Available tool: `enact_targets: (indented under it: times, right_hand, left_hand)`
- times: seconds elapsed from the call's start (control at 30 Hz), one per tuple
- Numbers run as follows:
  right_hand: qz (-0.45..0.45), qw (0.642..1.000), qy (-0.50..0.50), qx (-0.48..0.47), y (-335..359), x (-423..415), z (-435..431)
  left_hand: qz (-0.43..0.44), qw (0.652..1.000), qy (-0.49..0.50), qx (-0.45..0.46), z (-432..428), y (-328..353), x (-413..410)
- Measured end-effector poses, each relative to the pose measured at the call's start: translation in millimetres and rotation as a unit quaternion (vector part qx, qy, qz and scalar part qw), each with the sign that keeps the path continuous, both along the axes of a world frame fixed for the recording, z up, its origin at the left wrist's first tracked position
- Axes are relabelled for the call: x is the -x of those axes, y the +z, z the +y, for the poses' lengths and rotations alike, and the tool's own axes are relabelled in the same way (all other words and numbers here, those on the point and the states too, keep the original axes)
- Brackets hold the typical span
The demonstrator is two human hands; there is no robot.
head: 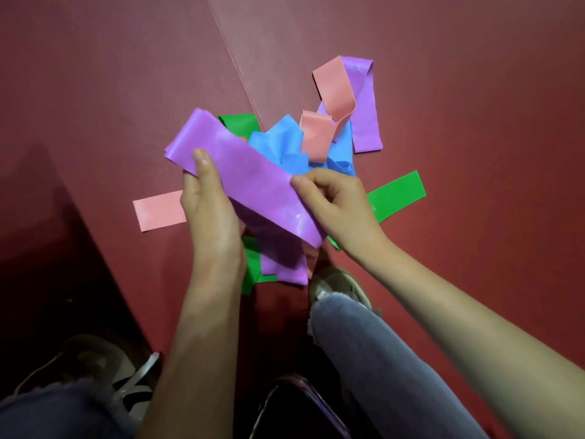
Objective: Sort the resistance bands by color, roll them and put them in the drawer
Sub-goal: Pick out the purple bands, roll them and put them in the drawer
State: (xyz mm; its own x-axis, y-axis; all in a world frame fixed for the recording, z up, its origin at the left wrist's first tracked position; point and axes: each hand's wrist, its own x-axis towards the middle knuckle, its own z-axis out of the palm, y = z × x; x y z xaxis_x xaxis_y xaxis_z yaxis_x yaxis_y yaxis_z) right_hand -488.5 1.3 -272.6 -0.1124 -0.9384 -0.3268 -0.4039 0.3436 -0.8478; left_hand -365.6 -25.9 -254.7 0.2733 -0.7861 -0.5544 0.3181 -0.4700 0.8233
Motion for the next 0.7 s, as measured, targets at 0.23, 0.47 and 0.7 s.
enact_targets:
  times: [0.23,0.47,0.7]
  right_hand:
    - [-0.074,0.983,0.115,-0.12,-14,-10,13]
    - [0.032,0.998,0.034,-0.052,-21,10,8]
    - [0.175,0.966,-0.175,-0.079,-72,82,-28]
  left_hand:
    - [0.005,1.0,-0.029,0.004,-3,6,3]
    - [0.006,0.994,-0.097,-0.041,3,6,10]
    - [0.011,0.985,-0.162,-0.064,12,5,24]
